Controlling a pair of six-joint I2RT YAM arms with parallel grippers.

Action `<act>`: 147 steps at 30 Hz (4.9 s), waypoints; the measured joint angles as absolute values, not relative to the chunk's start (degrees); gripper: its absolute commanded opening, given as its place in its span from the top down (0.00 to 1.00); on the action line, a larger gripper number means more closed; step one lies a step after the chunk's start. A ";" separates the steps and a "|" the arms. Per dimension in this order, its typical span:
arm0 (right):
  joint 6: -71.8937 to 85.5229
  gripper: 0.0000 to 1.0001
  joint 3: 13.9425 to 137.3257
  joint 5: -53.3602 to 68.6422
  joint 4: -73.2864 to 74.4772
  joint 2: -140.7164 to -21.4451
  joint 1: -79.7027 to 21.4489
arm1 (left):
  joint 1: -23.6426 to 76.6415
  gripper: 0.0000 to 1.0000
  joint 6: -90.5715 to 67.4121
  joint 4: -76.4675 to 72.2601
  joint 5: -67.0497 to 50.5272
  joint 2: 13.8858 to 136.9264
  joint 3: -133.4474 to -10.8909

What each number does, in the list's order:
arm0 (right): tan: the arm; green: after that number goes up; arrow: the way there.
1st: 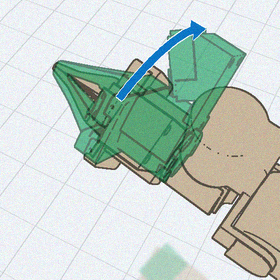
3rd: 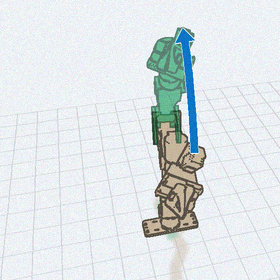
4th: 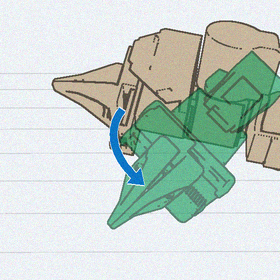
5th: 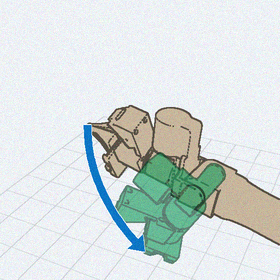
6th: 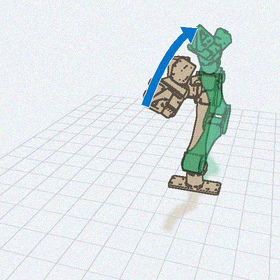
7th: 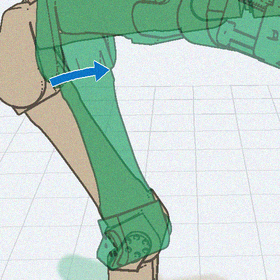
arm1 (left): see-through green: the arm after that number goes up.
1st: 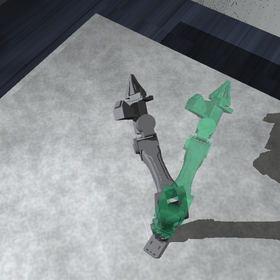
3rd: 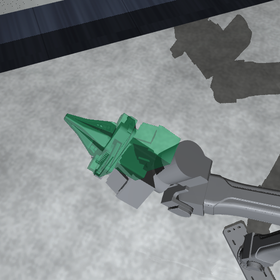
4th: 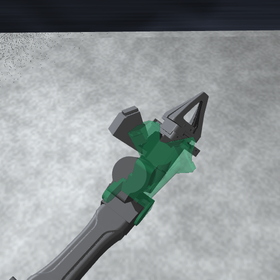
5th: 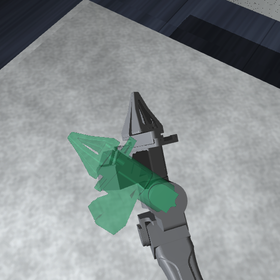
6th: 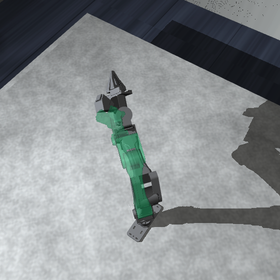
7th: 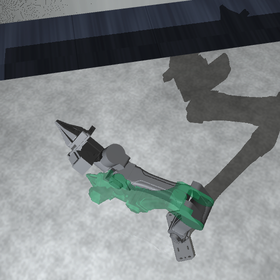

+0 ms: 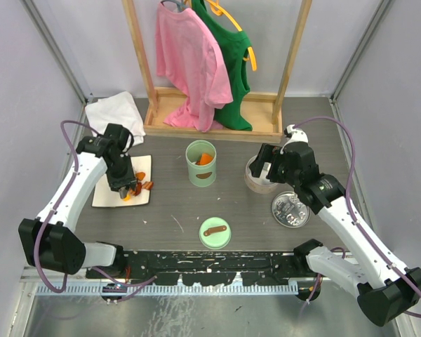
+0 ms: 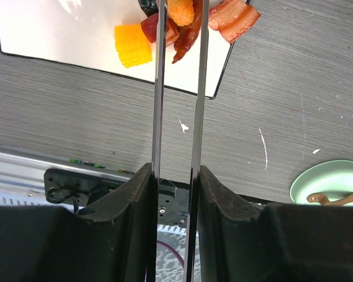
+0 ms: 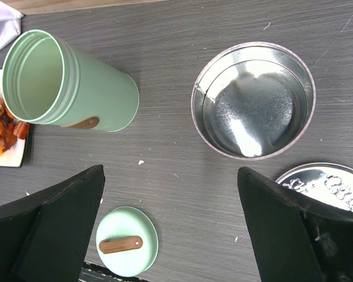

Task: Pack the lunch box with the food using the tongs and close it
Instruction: Pick up the fake food from the plate.

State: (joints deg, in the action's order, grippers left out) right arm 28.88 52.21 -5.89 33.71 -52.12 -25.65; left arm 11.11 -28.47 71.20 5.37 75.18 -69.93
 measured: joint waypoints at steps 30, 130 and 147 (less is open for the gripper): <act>28.88 0.00 52.21 -5.45 33.69 -52.12 -25.65 | 9.76 0.85 -27.27 74.48 12.97 67.29 -75.92; 28.64 0.00 52.05 -4.64 32.97 -52.64 -25.65 | -1.21 0.62 -27.64 66.52 -1.43 79.79 -67.94; 28.64 0.00 52.05 -4.40 32.97 -52.64 -25.65 | -1.26 0.89 -27.11 66.92 -0.03 75.55 -72.44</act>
